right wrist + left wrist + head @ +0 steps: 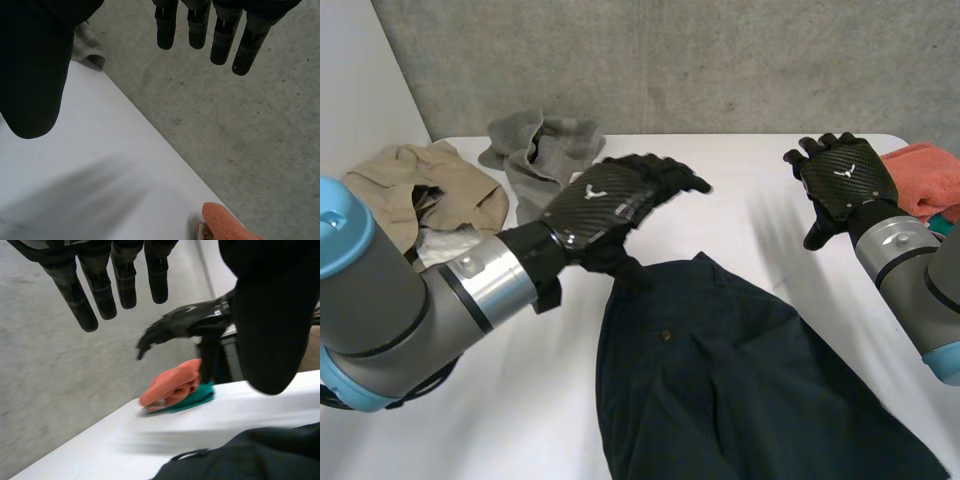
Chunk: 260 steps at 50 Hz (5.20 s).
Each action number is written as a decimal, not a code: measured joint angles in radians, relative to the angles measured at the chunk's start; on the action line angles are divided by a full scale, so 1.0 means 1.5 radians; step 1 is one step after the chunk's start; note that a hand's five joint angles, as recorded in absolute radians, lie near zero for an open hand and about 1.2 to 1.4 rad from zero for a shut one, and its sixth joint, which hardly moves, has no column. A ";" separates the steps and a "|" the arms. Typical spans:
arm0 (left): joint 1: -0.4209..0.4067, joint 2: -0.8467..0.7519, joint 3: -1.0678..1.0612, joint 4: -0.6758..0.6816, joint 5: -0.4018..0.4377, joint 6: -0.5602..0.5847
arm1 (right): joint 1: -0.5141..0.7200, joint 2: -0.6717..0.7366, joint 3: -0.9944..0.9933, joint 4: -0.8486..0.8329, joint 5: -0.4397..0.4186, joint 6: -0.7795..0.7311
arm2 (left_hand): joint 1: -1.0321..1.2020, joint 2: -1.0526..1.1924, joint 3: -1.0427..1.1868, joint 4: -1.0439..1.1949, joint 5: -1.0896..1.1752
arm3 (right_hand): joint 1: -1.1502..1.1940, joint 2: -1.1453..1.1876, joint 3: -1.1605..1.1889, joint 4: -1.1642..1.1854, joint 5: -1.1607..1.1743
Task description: Fold the laundry.
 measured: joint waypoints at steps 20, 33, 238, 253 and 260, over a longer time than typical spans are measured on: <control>0.006 0.016 -0.005 -0.233 -0.393 0.034 | 0.013 0.036 -0.143 0.306 -0.268 -0.071 | 0.000 -0.002 -0.002 -0.003 -0.002 | 0.000 0.000 0.000 0.000 0.000; -0.033 0.001 -0.015 -0.245 -0.497 0.053 | 0.126 0.236 -0.299 0.329 -0.327 -0.252 | 0.000 -0.019 -0.017 -0.015 -0.014 | 0.000 0.000 0.000 0.000 0.000; -0.157 0.187 -0.071 -0.535 -0.483 0.436 | -0.017 -0.163 0.027 0.670 -0.064 -0.364 | 0.533 0.574 0.568 0.579 0.571 | 0.530 0.639 0.645 0.634 0.618; -0.159 -0.116 0.111 -0.392 -0.489 0.498 | -0.001 -0.028 -0.013 0.474 -0.012 -0.334 | 0.534 0.574 0.568 0.581 0.571 | 0.530 0.639 0.645 0.634 0.618; -0.130 -0.261 0.262 -0.221 -0.489 0.564 | 0.026 0.054 -0.089 0.318 0.061 -0.300 | 0.534 0.574 0.568 0.581 0.571 | 0.530 0.639 0.645 0.634 0.618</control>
